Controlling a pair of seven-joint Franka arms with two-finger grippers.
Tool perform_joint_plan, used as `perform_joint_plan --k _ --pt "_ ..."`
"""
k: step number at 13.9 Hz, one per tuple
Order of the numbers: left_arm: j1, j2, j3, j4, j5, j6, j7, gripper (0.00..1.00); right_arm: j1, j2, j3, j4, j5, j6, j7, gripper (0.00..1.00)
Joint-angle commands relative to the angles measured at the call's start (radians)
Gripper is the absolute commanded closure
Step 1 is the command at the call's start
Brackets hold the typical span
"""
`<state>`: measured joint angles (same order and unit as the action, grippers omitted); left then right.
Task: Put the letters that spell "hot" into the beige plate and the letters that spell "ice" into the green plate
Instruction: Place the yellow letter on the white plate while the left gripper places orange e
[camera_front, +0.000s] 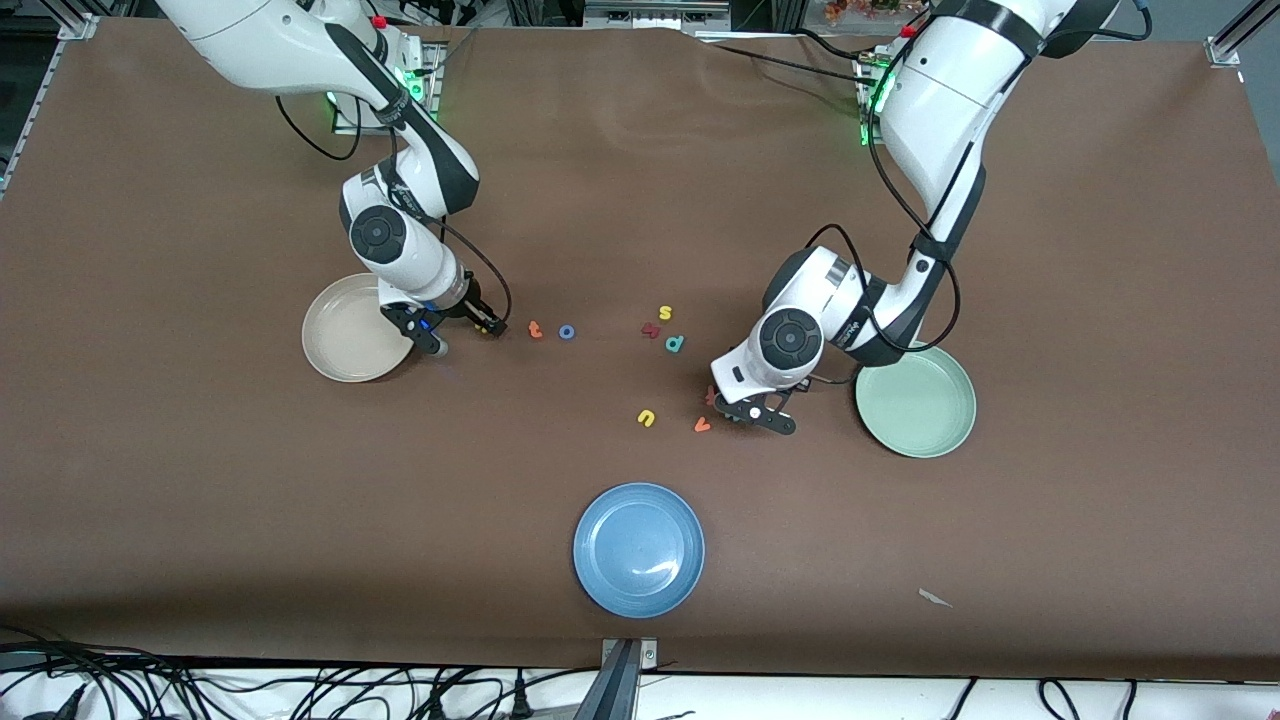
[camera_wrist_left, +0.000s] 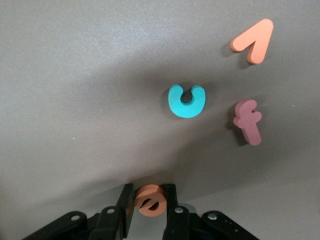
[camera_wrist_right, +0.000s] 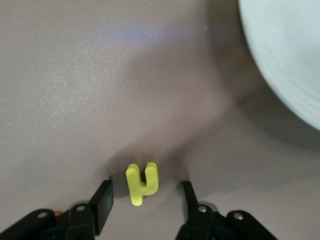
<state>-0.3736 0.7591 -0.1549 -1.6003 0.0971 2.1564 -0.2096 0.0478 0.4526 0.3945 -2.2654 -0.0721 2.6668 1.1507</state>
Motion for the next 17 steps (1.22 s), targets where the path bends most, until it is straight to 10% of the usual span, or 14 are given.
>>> perform_joint_plan --k 1,7,13,15,17 --pt "0.004 -0.038 0.001 -0.003 0.036 -0.033 -0.016 0.99 -0.002 -0.002 -0.003 -0.013 -0.005 0.024 -0.035 0.5" --pt "0.109 -0.102 0.006 0.082 0.039 -0.176 0.129 0.96 -0.002 0.0 -0.014 -0.013 -0.005 0.024 -0.054 0.5" --pt "0.278 -0.078 0.005 0.045 0.182 -0.171 0.322 0.93 -0.002 0.0 -0.014 -0.009 -0.005 0.022 -0.055 0.91" --pt "0.278 -0.075 0.005 0.046 0.182 -0.171 0.322 0.71 -0.002 -0.003 -0.014 0.0 -0.005 0.016 -0.06 0.91" --pt "0.274 -0.073 0.003 0.049 0.187 -0.171 0.323 0.0 -0.003 -0.021 -0.014 0.042 -0.005 -0.048 -0.065 0.91"
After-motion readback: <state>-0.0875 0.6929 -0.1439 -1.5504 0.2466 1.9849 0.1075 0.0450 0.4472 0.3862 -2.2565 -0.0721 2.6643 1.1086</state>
